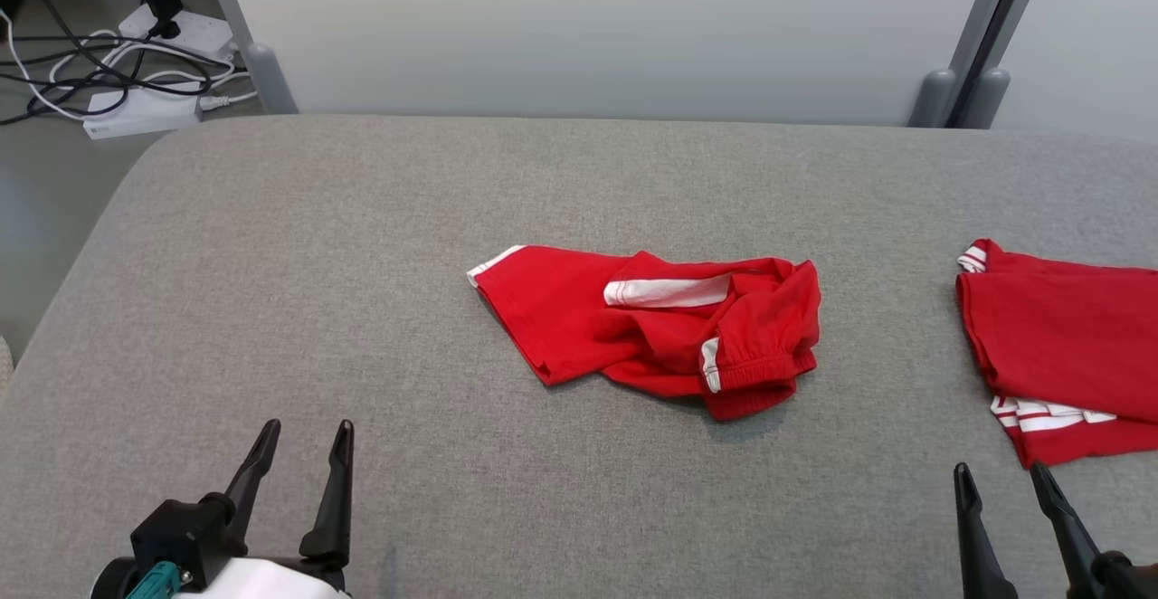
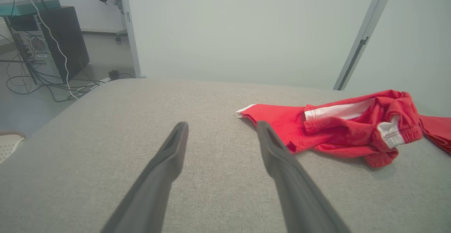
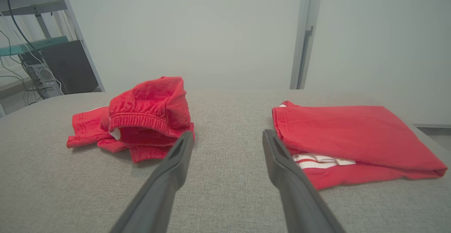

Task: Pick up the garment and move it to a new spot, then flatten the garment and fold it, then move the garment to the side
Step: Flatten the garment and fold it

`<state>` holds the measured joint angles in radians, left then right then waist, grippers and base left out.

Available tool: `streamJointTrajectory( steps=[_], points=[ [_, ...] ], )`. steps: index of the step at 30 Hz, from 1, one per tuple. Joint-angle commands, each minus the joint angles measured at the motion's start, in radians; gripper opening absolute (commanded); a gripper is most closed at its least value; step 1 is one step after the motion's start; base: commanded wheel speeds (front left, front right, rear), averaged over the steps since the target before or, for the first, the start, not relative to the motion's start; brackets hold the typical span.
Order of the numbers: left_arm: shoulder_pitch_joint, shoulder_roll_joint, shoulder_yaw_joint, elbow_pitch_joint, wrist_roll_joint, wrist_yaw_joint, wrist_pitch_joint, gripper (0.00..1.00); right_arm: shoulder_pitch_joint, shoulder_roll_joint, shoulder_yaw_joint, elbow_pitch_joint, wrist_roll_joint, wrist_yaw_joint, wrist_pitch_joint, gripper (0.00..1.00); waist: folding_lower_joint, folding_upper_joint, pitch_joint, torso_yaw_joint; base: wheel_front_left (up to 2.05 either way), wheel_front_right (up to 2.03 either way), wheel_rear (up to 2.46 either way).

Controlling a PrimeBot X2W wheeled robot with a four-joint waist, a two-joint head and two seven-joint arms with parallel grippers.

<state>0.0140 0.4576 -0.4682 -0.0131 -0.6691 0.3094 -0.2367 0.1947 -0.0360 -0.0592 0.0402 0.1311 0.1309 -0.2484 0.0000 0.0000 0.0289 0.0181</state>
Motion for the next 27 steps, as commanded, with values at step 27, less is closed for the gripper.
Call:
streamJointTrajectory(
  steps=[27],
  points=[
    [-0.166, -0.057, 0.056, 0.012, 0.041, -0.057, -0.023, 1.0, -0.49, -0.014, 0.289, 0.381, -0.177, 0.0, -0.012, 1.0, 0.0, 0.0, 0.17, 0.132, 0.0, 0.0, 0.0]
  ],
)
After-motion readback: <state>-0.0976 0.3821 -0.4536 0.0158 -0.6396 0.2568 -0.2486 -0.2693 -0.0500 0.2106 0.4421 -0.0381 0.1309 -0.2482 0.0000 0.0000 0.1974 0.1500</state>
